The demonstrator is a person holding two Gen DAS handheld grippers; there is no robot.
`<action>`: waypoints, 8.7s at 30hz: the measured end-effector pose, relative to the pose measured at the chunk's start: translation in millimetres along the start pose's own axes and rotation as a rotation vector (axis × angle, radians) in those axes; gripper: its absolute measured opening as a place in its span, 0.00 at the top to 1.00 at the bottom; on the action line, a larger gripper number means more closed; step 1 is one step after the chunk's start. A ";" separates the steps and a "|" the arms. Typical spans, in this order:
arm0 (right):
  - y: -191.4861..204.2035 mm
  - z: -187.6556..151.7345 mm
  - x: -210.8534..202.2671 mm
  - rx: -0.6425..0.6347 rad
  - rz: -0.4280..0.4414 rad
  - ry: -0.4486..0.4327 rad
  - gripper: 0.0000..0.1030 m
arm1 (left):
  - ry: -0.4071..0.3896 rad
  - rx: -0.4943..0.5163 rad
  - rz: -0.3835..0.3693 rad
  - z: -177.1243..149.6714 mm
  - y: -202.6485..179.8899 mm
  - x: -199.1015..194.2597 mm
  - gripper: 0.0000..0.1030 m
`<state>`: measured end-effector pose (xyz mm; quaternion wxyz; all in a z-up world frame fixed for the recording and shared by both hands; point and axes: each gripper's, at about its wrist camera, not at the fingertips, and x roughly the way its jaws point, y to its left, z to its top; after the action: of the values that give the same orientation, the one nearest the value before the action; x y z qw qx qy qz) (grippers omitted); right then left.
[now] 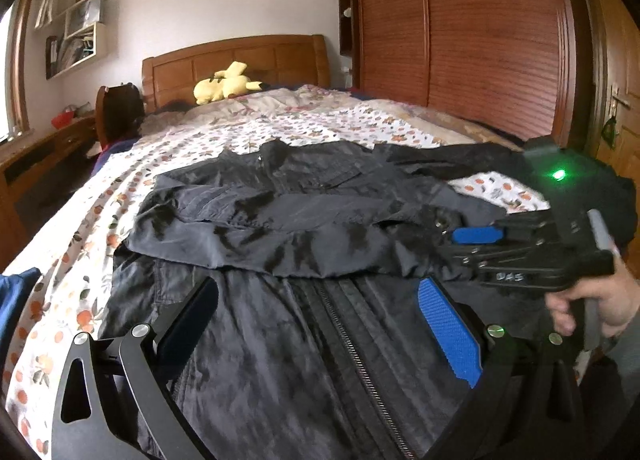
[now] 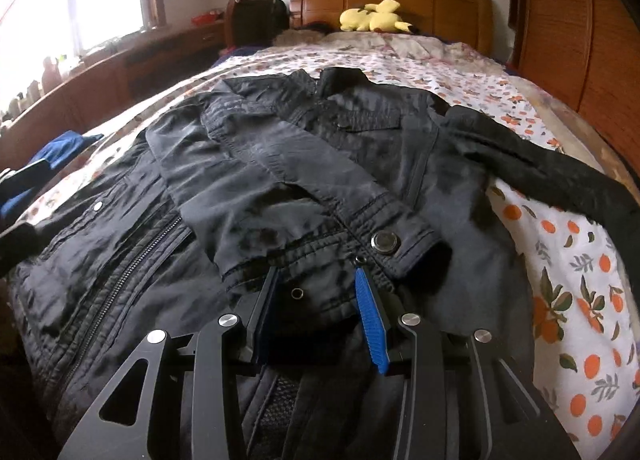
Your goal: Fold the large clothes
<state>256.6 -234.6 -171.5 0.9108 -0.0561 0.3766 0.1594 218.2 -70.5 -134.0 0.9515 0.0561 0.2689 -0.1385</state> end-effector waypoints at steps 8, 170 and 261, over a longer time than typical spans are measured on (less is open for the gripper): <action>1.8 -2.1 0.1 -0.005 -0.006 0.001 0.64 | -0.021 -0.002 -0.017 12.3 -9.8 -28.0 0.02; -171.2 98.8 46.2 0.292 -0.347 0.084 0.88 | -0.178 -0.043 0.042 -3.8 81.4 -15.2 0.02; -24.7 -26.3 -57.6 0.049 0.061 -0.089 0.47 | 0.214 0.141 -0.030 48.8 -38.0 124.5 0.46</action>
<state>208.9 -278.0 -150.0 0.9225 -0.0153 0.3409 0.1802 333.0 -144.7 -159.4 0.9089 0.1332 0.3593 -0.1645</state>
